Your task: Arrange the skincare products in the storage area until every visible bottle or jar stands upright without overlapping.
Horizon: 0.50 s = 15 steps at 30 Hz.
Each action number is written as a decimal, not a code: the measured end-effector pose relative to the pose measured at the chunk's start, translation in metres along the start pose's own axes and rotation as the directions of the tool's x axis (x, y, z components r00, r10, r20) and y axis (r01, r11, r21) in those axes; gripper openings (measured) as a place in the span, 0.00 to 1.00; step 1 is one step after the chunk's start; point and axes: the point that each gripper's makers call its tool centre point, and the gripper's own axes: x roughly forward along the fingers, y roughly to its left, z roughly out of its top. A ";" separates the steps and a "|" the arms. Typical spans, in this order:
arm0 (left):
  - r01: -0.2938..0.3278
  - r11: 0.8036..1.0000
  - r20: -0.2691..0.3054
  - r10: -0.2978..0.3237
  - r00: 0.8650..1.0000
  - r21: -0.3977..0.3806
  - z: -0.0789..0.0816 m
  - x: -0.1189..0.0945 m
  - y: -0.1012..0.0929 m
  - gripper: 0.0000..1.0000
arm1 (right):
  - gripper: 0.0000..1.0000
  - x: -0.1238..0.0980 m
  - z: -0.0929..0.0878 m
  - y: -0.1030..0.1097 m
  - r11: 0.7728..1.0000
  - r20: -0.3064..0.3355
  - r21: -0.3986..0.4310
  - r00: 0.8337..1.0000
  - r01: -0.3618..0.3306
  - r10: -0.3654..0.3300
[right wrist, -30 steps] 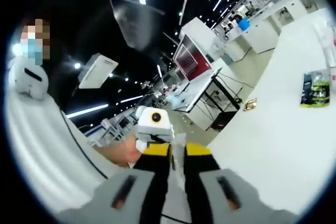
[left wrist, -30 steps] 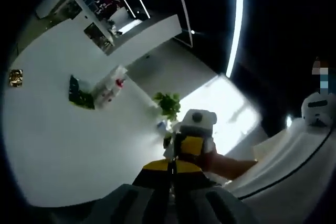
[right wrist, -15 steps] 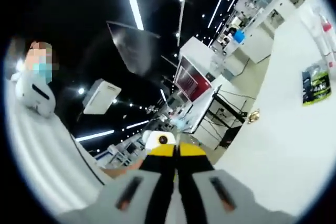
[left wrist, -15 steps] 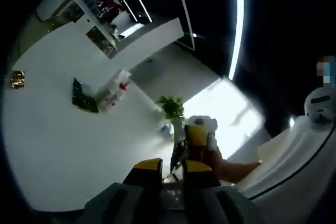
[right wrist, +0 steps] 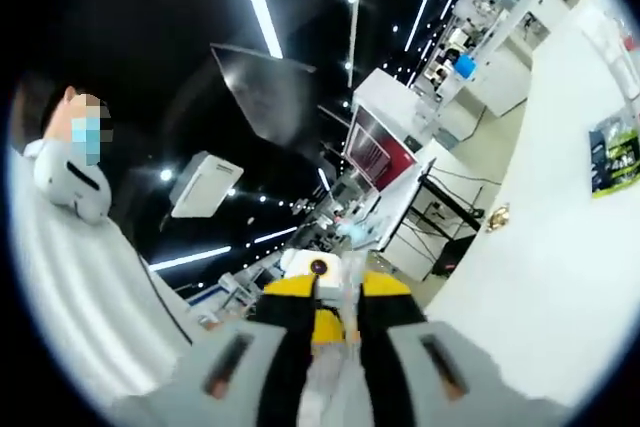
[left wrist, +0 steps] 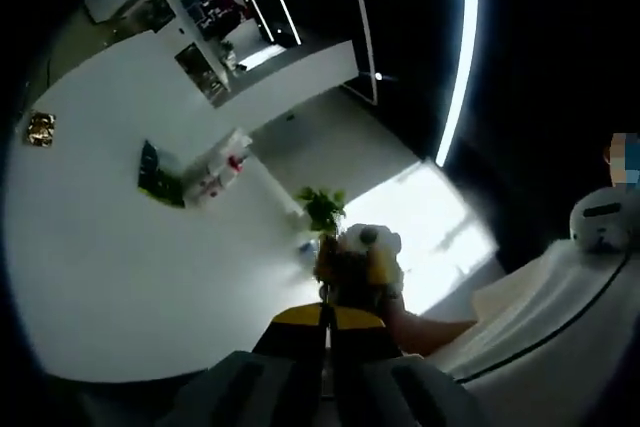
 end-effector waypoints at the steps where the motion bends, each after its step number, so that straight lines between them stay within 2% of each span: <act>1: 0.000 1.000 -0.021 0.001 1.000 0.012 -0.004 0.003 -0.003 0.00 | 0.05 0.000 -0.010 0.003 0.999 -0.045 -0.041 0.999 -0.022 0.020; 2: -0.012 1.000 -0.052 0.014 0.999 0.020 -0.010 0.002 -0.002 0.00 | 0.04 0.000 -0.009 -0.003 0.997 -0.034 -0.076 0.999 0.015 -0.017; 3: -0.024 0.999 -0.035 0.024 0.999 0.025 -0.008 0.002 0.000 0.00 | 0.03 -0.001 -0.010 -0.006 0.995 -0.036 -0.091 0.999 0.028 -0.031; 4: -0.025 1.000 -0.032 0.025 0.999 0.016 -0.008 0.002 0.001 0.01 | 0.03 0.000 -0.010 -0.003 0.996 -0.036 -0.093 0.999 0.006 -0.010; 7: -0.036 0.999 0.000 0.036 0.999 -0.004 -0.006 0.001 0.004 0.01 | 0.02 0.000 -0.007 -0.003 0.996 -0.022 -0.087 1.000 0.006 -0.008; 8: -0.043 0.998 0.029 0.042 0.999 0.043 -0.003 0.002 0.003 0.02 | 0.02 0.000 -0.005 -0.004 0.997 -0.005 -0.081 1.000 0.006 -0.006; 10: -0.035 0.998 0.028 0.034 0.999 0.058 -0.004 0.002 0.000 0.02 | 0.02 0.000 -0.003 -0.006 0.997 -0.003 -0.072 1.000 0.013 -0.013; 13: -0.028 0.999 0.017 0.027 0.999 0.033 -0.001 0.004 0.001 0.01 | 0.03 -0.001 -0.002 -0.006 0.997 -0.002 -0.072 0.999 0.032 -0.032; 14: -0.019 1.000 0.009 0.019 1.000 0.003 -0.001 0.005 0.000 0.01 | 0.04 -0.001 0.000 -0.006 0.997 0.003 -0.064 0.999 0.039 -0.039; 15: -0.015 1.000 0.008 0.015 1.000 0.000 0.002 0.007 0.001 0.01 | 0.08 -0.003 0.002 -0.006 0.997 0.016 -0.059 0.999 0.049 -0.048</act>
